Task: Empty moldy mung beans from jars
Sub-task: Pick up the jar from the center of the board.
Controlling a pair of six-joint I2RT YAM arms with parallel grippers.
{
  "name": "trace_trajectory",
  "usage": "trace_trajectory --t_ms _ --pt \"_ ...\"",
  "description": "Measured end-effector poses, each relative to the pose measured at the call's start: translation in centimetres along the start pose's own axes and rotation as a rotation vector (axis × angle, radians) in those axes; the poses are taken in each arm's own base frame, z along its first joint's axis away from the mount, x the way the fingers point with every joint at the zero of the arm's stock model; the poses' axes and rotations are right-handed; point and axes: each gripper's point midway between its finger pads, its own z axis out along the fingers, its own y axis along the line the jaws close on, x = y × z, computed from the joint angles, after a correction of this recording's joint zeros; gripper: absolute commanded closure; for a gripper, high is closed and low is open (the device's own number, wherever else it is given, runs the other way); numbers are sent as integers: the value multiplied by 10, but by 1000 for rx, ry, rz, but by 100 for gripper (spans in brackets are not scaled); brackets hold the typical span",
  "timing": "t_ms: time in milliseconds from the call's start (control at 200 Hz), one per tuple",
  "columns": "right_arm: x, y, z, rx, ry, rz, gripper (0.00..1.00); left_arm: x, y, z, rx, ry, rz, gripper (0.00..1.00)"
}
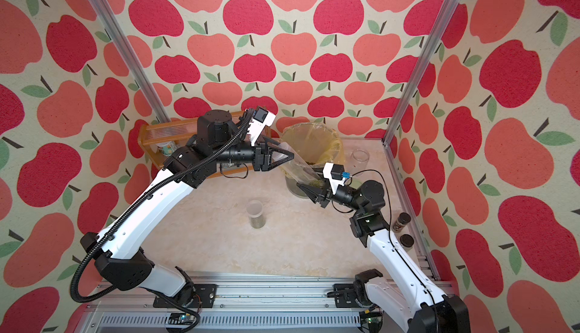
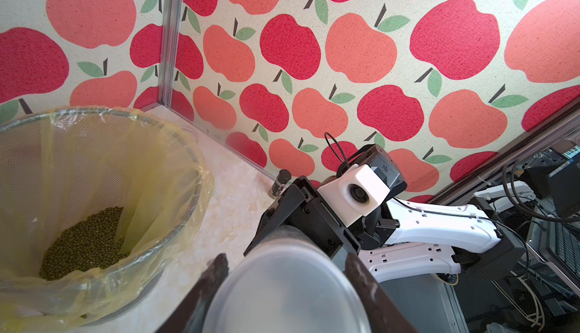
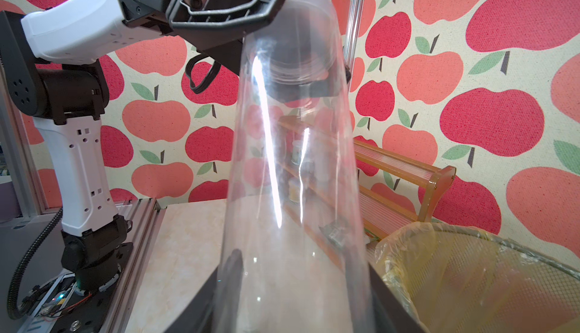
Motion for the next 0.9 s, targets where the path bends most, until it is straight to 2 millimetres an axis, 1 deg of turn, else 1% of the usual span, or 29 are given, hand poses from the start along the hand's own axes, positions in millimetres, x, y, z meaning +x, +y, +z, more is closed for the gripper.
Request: trace_trajectory --t_ms 80,145,165,250,355,405,545,610,680,755,900 --pt "0 -3 0 17 -2 15 51 3 3 0 -6 1 -8 22" --pt "0 -5 0 29 -3 26 53 4 5 0 -12 1 -14 3" --pt "0 -6 0 34 -3 27 53 4 5 0 -15 0 -12 0" --pt "1 -9 0 53 -2 36 53 2 6 -1 -21 -9 -21 0" --pt "2 -12 -1 71 2 50 52 -7 1 -7 -29 -49 6 0" --pt "3 -13 -1 78 3 59 52 -11 -4 -13 -37 -79 26 0" --pt "1 -16 -2 103 -6 89 51 -14 -14 -34 -67 -170 51 0" --pt "3 -15 -5 114 -12 114 51 -12 -17 -44 -74 -224 53 0" --pt "6 -13 -9 125 -15 140 50 -5 -15 -49 -84 -270 47 0" --pt "9 -8 -12 126 -16 157 50 3 -9 -48 -101 -299 32 0" --pt "7 2 -11 108 -27 164 50 18 10 -33 -132 -319 -9 0"
